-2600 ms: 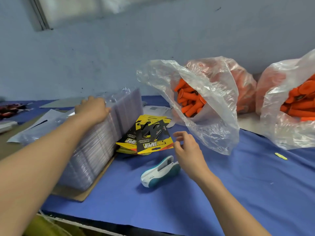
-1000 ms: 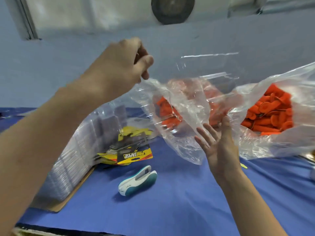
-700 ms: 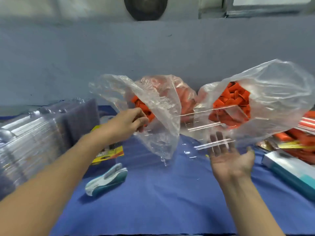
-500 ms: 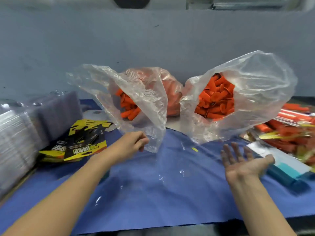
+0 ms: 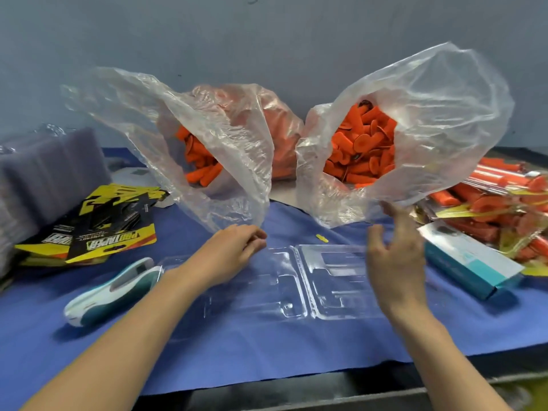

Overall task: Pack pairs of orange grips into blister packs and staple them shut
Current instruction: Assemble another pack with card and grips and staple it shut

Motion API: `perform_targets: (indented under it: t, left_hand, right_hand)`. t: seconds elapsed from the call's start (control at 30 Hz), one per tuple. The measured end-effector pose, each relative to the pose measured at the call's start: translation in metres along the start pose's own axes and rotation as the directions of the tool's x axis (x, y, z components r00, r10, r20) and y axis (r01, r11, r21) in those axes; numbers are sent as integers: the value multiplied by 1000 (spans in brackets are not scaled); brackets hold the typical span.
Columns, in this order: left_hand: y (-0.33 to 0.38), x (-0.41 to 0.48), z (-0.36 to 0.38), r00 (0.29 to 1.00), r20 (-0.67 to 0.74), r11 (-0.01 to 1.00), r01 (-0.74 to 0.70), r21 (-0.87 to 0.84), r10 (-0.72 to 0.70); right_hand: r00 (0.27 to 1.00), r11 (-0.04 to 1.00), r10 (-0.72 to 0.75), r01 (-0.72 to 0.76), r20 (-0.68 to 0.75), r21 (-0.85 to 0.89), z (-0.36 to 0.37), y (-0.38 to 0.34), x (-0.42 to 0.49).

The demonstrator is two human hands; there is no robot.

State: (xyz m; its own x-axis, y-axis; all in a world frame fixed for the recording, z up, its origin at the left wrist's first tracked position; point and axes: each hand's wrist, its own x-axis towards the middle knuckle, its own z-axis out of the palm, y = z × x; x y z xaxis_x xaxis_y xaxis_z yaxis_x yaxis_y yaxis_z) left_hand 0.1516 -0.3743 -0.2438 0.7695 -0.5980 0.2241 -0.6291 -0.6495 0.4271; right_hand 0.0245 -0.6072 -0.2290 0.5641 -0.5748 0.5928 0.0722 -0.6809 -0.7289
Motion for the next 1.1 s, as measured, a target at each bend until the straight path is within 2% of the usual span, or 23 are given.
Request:
perform_targets:
  t: [0.1, 0.17, 0.33, 0.43, 0.57, 0.67, 0.77, 0.87, 0.93, 1.1]
  left_hand:
    - [4, -7, -16, 996, -89, 999, -25, -44, 21]
    - [3, -19, -24, 990, -140, 998, -3, -56, -5]
    - [-16, -51, -33, 946, -292, 985, 104, -141, -141]
    - [-31, -61, -36, 928, -302, 972, 177, -156, -218]
    - [-50, -70, -38, 918, -300, 966, 252, -61, -258]
    - [-65, -71, -44, 885, -379, 950, 310, 40, -272]
    - [-80, -73, -51, 828, -451, 854, 468, 228, -333]
    - [-97, -80, -55, 778, -428, 734, 604, 310, -459]
    - [-105, -83, -57, 762, -417, 731, 625, 275, -494]
    - [-108, -85, -59, 759, -489, 753, 600, 270, -429]
  right_hand:
    - [949, 973, -170, 205, 265, -110, 25, -16, -9]
    - [907, 953, -196, 265, 373, -144, 39, -28, -13]
    - [800, 918, -277, 385, 533, -100, 75, -53, -25]
    - [759, 915, -271, 395, 592, -87, 97, -69, -30]
    - [659, 872, -261, 475, 705, -121, 121, -80, -35]
    - [562, 830, -238, 541, 792, -135, 135, -83, -40]
    - [515, 812, -240, 571, 823, -120, 144, -81, -44]
    - [499, 819, -231, 563, 835, -110, 147, -79, -43]
    - [516, 822, -241, 559, 822, -110, 148, -79, -40]
    - [571, 846, -262, 524, 778, -100, 147, -81, -39]
